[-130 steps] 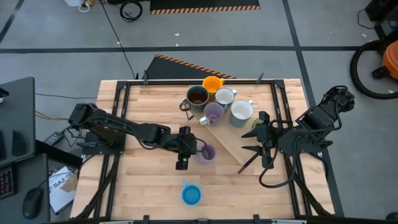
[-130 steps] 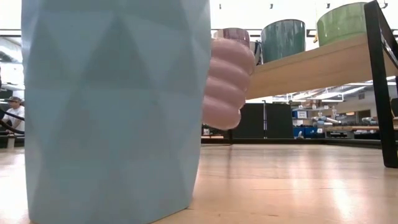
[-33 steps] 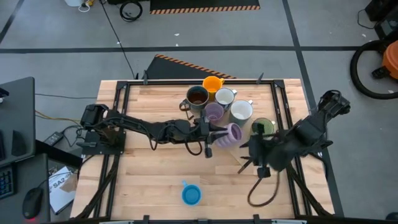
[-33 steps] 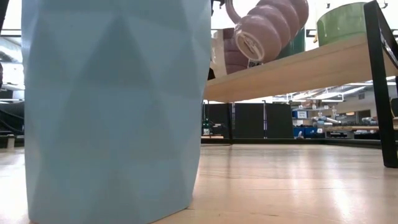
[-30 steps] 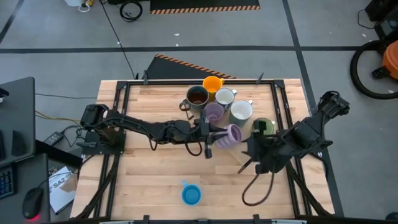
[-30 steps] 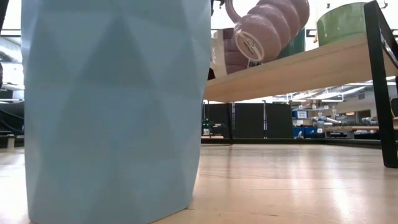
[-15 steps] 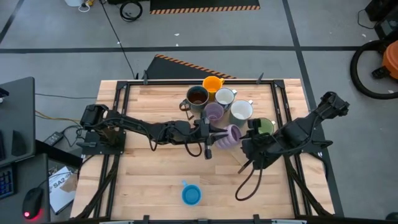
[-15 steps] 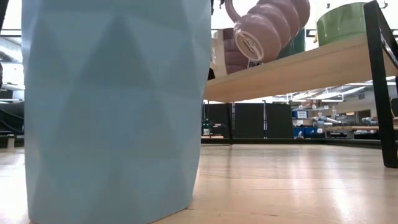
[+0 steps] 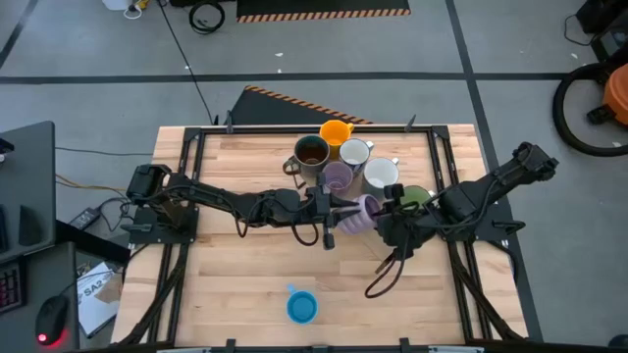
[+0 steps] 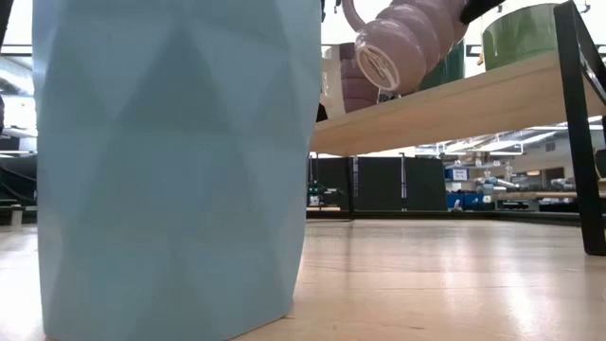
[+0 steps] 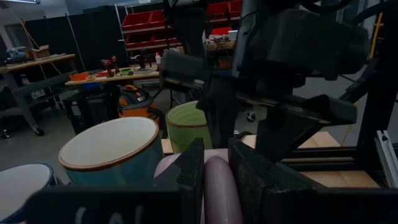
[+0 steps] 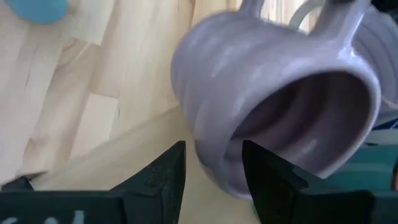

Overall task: Place coffee mugs
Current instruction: Put the purple mug on the shelf

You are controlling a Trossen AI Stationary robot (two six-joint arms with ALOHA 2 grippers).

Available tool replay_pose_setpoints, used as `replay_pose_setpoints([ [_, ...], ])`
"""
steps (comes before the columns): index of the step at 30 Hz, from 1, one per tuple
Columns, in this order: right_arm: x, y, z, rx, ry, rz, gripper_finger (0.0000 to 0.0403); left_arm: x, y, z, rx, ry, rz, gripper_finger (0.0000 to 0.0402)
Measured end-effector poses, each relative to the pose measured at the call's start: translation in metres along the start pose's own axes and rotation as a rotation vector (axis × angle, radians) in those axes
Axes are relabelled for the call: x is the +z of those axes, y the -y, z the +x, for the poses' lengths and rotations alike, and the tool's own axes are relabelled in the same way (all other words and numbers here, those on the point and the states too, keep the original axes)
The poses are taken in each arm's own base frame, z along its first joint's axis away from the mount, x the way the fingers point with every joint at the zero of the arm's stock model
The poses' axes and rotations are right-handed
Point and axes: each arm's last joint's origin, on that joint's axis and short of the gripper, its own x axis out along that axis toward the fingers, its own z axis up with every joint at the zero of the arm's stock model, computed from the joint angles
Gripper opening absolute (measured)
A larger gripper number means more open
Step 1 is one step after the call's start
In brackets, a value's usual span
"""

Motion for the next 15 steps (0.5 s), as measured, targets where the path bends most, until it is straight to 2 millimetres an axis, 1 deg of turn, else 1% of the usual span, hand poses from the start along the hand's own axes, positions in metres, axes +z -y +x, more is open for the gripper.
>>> replay_pose_setpoints([
  [5, 0.0003, 0.0038, 0.0031, 0.015, -0.005, -0.002, 0.0123, -0.0002, -0.0001, 0.0, 0.001, -0.002, -0.001, 0.0061],
  [10, 0.0004, 0.003, 0.0032, 0.047, -0.004, -0.04, 0.0081, -0.0006, 0.0001, 0.0, -0.007, -0.008, -0.006, 0.0061],
  [13, 0.0007, 0.0022, 0.0033, 0.062, -0.003, -0.055, 0.0066, -0.0021, 0.0003, 0.0, -0.012, -0.024, -0.007, 0.006],
  [15, 0.0007, 0.0021, 0.0032, 0.071, -0.003, -0.058, 0.0063, -0.0032, 0.0005, 0.0, -0.014, -0.036, -0.004, 0.0062],
])
